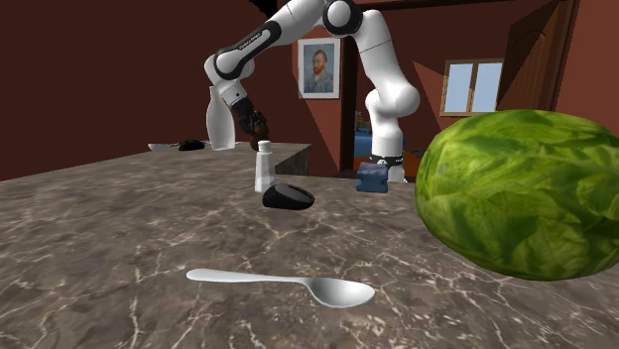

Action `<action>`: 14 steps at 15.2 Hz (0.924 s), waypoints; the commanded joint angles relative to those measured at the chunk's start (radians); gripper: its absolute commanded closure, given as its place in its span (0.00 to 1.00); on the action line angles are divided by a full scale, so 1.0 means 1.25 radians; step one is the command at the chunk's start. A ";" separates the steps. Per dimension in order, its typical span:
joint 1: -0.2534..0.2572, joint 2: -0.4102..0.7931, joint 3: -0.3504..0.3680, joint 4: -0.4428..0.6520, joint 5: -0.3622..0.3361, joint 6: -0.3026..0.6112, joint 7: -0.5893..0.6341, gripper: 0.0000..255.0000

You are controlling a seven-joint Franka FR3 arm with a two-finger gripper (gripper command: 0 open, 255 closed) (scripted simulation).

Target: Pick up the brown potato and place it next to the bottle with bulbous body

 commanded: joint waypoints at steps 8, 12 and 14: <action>-0.013 0.047 0.004 0.141 0.010 -0.112 -0.008 0.00; -0.013 0.047 0.004 0.141 0.010 -0.112 -0.008 0.00; -0.013 0.047 0.004 0.141 0.010 -0.112 -0.008 0.00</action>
